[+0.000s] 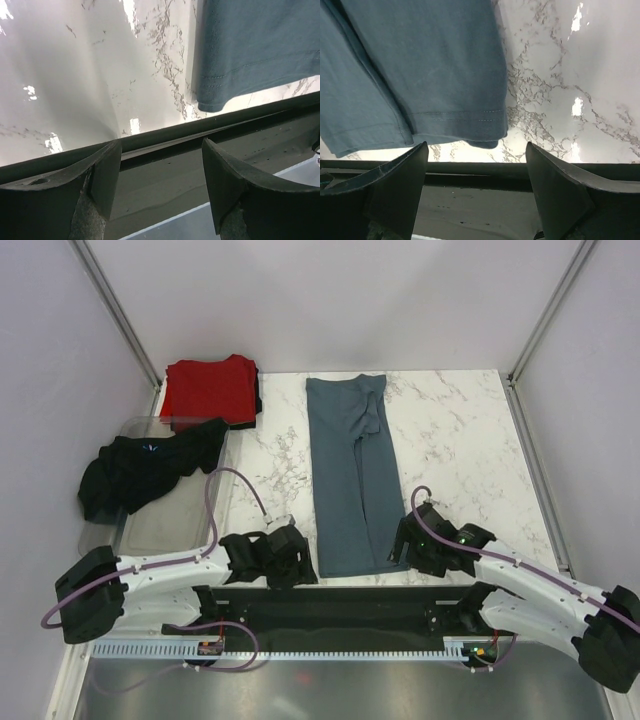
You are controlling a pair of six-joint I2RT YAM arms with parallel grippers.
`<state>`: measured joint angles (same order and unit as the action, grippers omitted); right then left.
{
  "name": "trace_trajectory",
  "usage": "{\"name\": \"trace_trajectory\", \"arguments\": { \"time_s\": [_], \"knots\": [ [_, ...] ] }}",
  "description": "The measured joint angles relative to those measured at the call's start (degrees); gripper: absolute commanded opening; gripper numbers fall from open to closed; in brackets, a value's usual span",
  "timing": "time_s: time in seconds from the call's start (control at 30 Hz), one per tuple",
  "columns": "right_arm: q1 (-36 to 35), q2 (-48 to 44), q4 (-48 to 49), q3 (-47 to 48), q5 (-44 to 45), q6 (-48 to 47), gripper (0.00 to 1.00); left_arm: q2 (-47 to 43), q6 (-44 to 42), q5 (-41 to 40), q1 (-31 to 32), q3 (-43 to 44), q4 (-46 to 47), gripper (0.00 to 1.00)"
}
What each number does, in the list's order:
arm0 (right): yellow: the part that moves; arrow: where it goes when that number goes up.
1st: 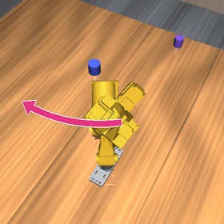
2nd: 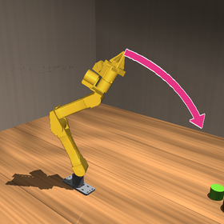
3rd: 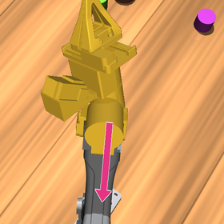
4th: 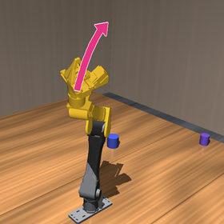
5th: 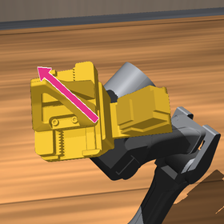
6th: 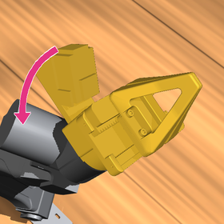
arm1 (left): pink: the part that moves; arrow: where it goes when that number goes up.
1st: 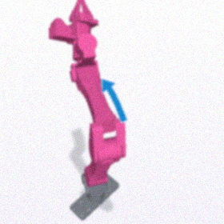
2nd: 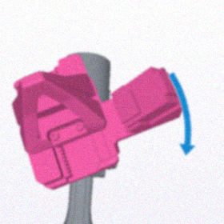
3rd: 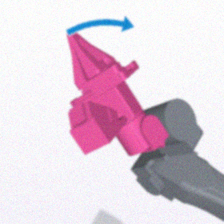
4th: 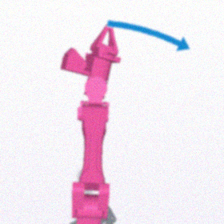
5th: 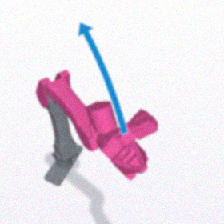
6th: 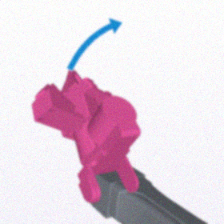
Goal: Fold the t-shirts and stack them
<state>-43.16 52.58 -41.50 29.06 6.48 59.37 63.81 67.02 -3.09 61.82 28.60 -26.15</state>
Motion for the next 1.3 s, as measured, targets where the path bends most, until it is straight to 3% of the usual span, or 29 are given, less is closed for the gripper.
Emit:
{"name": "trace_trajectory", "arguments": {
  "time_s": [0.3, 0.6, 0.73, 0.93, 1.17, 1.3],
  "knots": [
    [-1.73, 0.85, 3.26, -3.45, 1.84, 1.49, 0.77, 2.51, 2.71, -1.81, 2.47, -0.09, 0.68, 0.70],
    [-1.73, -3.98, 6.21, -6.56, 6.03, 3.45, 0.68, -3.41, 3.50, -6.32, 2.99, -0.11, 1.05, 0.68],
    [-1.73, -6.78, 6.75, -7.80, 7.67, 4.35, 0.53, -3.50, 3.65, -7.87, 3.10, -0.11, 1.20, 0.68],
    [-1.73, -3.98, 7.78, -8.44, 7.98, 4.37, 0.26, -0.46, 3.65, -8.94, 3.19, -0.15, 4.33, 0.68],
    [-1.73, -3.39, 8.59, -8.57, 7.93, 4.31, 0.12, 3.82, 3.65, -9.07, 3.19, -0.20, 9.38, 0.68],
    [-1.73, -3.50, 8.72, -8.57, 7.80, 4.15, 0.04, 5.60, 3.65, -9.11, 3.19, -0.52, 12.37, 0.60]
  ]
}}
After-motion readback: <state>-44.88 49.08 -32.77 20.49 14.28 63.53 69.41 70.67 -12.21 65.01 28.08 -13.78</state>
